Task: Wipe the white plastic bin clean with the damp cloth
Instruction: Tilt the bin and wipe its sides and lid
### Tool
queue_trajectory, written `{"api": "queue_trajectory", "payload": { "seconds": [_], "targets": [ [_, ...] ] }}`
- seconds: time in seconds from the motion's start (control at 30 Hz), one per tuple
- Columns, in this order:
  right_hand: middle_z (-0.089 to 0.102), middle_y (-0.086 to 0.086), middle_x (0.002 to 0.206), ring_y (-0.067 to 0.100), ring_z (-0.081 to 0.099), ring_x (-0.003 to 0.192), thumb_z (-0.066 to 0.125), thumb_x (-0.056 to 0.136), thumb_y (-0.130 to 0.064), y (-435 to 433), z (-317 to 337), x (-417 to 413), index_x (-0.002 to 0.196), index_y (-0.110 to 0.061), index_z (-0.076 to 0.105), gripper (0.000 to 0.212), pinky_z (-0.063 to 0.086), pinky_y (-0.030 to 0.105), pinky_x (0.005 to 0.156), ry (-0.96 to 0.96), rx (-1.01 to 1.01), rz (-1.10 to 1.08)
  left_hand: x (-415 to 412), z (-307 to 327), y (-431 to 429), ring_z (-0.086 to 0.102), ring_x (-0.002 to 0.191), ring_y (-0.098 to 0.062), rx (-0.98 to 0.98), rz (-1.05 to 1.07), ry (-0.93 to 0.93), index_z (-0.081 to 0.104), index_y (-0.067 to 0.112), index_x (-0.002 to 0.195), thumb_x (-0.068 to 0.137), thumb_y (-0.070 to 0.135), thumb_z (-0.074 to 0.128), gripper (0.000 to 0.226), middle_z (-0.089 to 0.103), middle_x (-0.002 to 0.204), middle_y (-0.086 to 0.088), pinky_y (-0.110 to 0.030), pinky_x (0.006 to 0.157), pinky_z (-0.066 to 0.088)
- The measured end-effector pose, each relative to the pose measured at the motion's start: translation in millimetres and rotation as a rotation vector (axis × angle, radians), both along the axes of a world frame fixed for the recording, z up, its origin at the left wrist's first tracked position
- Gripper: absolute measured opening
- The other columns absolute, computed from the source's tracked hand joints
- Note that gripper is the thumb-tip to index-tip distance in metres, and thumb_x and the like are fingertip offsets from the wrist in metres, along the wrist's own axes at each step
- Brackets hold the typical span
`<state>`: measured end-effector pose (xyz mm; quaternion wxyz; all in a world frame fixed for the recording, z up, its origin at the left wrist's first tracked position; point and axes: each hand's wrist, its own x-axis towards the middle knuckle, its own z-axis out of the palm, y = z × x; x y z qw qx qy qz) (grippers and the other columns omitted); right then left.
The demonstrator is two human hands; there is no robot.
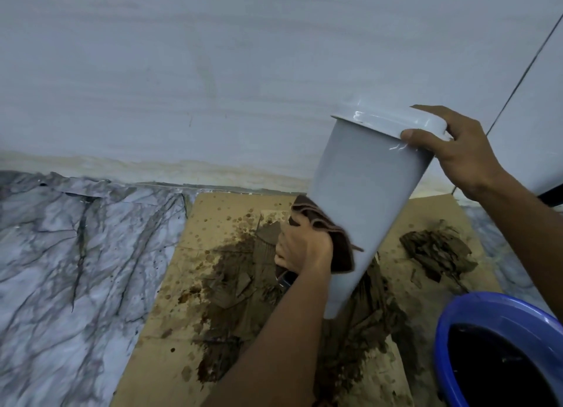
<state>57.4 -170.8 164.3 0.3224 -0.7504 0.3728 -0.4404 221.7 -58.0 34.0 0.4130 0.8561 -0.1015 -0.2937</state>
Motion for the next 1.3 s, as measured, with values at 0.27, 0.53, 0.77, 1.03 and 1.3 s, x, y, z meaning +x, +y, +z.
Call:
{"api": "queue_trajectory", "payload": {
  "seconds": [0.27,0.53,0.77,1.03,1.3],
  "targets": [
    [0.068,-0.023,0.111,-0.003,0.06,0.104,0.071,0.07,-0.053,1.1,0.4,3.6,0.111,-0.037,0.068,0.045,0.047,0.021,0.087,0.007,0.002,-0.018,-15.4,-10.0,4.2,0.04,0.141,-0.027,-0.14,-0.085,-0.269,0.044,0.021,0.146,0.108,0.028,0.04,0.039,0.051,0.15,-0.006,-0.045,0.119,0.022],
    [0.068,-0.016,0.115,0.008,0.062,0.109,0.071,0.07,-0.053,-4.4,-1.3,-4.8,0.114,-0.034,0.068,0.048,0.05,0.039,0.098,-0.001,0.015,-0.039,-62.9,-16.6,9.2,-0.005,0.157,-0.035,-0.474,-0.481,-0.909,0.001,0.009,0.162,0.102,0.05,0.028,0.078,-0.004,0.17,-0.015,-0.059,0.124,0.003],
    [0.068,-0.021,0.111,-0.001,0.062,0.105,0.073,0.069,-0.055,-4.7,-0.8,-4.8,0.111,-0.038,0.068,0.046,0.048,0.019,0.084,-0.03,0.034,-0.025,-37.9,-28.8,3.7,-0.003,0.158,-0.03,-0.608,-0.605,-1.042,0.006,0.017,0.163,0.102,0.057,0.033,0.078,-0.003,0.171,-0.008,-0.057,0.125,0.002],
    [0.067,-0.023,0.112,-0.004,0.06,0.105,0.072,0.068,-0.057,-2.5,-0.8,-5.4,0.111,-0.041,0.067,0.046,0.046,0.009,0.078,-0.024,0.03,-0.019,-42.6,26.7,-32.1,0.001,0.157,-0.019,-0.638,-0.404,-0.765,0.003,0.017,0.163,0.102,0.064,0.022,0.079,0.006,0.171,-0.002,-0.044,0.127,0.005],
    [0.066,-0.018,0.12,0.005,0.058,0.114,0.078,0.078,-0.043,1.0,-2.1,-4.9,0.115,-0.037,0.067,0.04,0.049,0.037,0.099,-0.015,0.038,-0.012,-19.9,59.8,-45.6,0.062,0.109,-0.002,-0.922,-0.047,-0.392,0.055,0.017,0.143,0.109,0.03,0.037,0.04,0.068,0.122,0.01,-0.015,0.09,0.047]
  ]
}}
